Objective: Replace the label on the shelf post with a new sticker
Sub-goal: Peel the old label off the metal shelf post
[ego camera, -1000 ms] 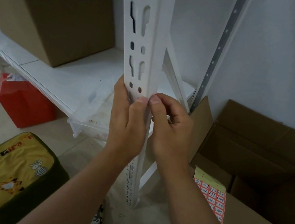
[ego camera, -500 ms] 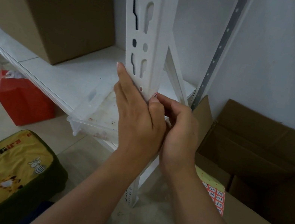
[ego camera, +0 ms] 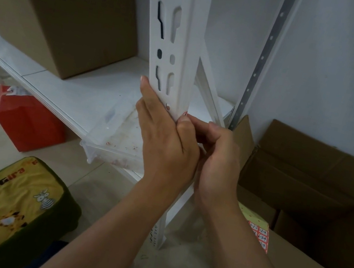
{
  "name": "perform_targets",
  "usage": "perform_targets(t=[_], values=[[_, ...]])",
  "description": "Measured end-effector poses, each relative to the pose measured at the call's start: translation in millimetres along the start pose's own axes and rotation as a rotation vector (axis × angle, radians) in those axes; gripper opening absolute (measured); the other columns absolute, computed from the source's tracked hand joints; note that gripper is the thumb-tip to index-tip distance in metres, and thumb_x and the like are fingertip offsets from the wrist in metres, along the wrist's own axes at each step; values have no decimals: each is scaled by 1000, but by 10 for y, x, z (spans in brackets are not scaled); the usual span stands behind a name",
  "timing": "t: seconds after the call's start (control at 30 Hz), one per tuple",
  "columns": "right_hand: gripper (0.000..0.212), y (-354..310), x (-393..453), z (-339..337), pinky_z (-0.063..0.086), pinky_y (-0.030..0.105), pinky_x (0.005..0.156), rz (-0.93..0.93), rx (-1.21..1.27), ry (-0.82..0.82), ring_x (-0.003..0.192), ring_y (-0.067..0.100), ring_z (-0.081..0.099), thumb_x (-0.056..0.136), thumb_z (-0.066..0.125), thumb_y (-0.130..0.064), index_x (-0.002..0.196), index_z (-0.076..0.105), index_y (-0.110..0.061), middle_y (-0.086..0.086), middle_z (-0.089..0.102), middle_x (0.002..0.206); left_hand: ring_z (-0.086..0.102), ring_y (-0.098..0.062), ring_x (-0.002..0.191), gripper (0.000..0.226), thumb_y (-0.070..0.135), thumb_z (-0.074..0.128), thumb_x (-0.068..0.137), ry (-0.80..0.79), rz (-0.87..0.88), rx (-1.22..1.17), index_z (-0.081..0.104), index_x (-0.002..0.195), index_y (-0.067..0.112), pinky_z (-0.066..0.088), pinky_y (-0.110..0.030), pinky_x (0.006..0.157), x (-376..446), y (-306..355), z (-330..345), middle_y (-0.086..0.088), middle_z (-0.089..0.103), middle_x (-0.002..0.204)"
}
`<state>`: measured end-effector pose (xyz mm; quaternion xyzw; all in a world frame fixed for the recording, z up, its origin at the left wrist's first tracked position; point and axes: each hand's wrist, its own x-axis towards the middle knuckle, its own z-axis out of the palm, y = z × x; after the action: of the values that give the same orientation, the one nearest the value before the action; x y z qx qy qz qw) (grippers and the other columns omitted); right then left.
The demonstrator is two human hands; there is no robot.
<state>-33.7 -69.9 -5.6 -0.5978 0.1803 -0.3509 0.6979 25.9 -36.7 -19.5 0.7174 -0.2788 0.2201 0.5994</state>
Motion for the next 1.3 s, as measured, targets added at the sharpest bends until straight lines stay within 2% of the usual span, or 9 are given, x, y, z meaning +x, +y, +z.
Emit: perform_targets(t=[0.13,0.23,0.33,0.43,0.67,0.87,1.07,1.13,1.3], values=[[40,23,1,-11,52,33,91,22,16,-3,97,11,67,86,37,-39,87,76,-29,-8,74,93,38,-6,105,73,17,40,90,17,-7,9,3,152,9,41,-12,85,8,6,1,6,28,126],[41,32,-4,-18,51,36,94,39,34,-11,99,12,66,84,37,-39,90,76,-27,-6,74,96,41,-11,105,71,18,41,89,35,-13,3,7,151,9,48,-28,86,12,26,2,5,29,124],[41,27,-10,-21,51,34,94,40,42,-14,99,12,66,84,38,-39,91,76,-26,-6,74,96,42,-13,104,70,18,40,88,42,-11,-5,9,150,9,50,-36,86,18,40,4,7,29,122],[42,31,-20,-29,51,34,93,37,31,-16,100,11,66,84,37,-40,95,75,-24,-6,73,98,41,-11,103,70,18,40,87,34,-10,3,10,150,9,49,-33,85,22,48,-8,4,30,121],[40,14,-39,-27,50,31,92,36,17,-18,99,7,66,84,37,-41,91,75,-29,-10,73,98,40,-9,96,66,24,35,85,25,-27,10,16,146,10,42,-17,74,23,80,-31,-4,37,120],[39,0,-57,-27,49,25,85,24,0,-11,97,3,66,85,36,-40,89,75,-32,-12,73,97,42,-14,93,67,28,32,82,17,-42,3,18,145,8,43,-20,71,28,91,-47,-8,39,118],[43,-53,-85,-14,51,12,75,-7,-49,-13,92,-4,65,101,31,-23,89,71,-33,-21,72,89,40,-7,90,67,29,33,83,17,-30,9,18,146,9,40,-13,68,22,77,-50,-4,38,116],[44,-65,-92,-9,50,9,75,-10,-68,-14,90,-7,64,101,31,-22,85,70,-36,-25,71,85,40,-8,90,67,29,34,82,20,-34,-2,20,145,8,42,-16,68,28,85,-52,-6,39,116],[39,-25,-86,-5,50,18,84,-13,-59,-17,96,-3,64,96,34,-33,86,72,-36,-21,72,93,43,-14,91,67,29,32,82,29,-50,-15,21,144,8,50,-32,68,39,109,-49,-7,40,115]])
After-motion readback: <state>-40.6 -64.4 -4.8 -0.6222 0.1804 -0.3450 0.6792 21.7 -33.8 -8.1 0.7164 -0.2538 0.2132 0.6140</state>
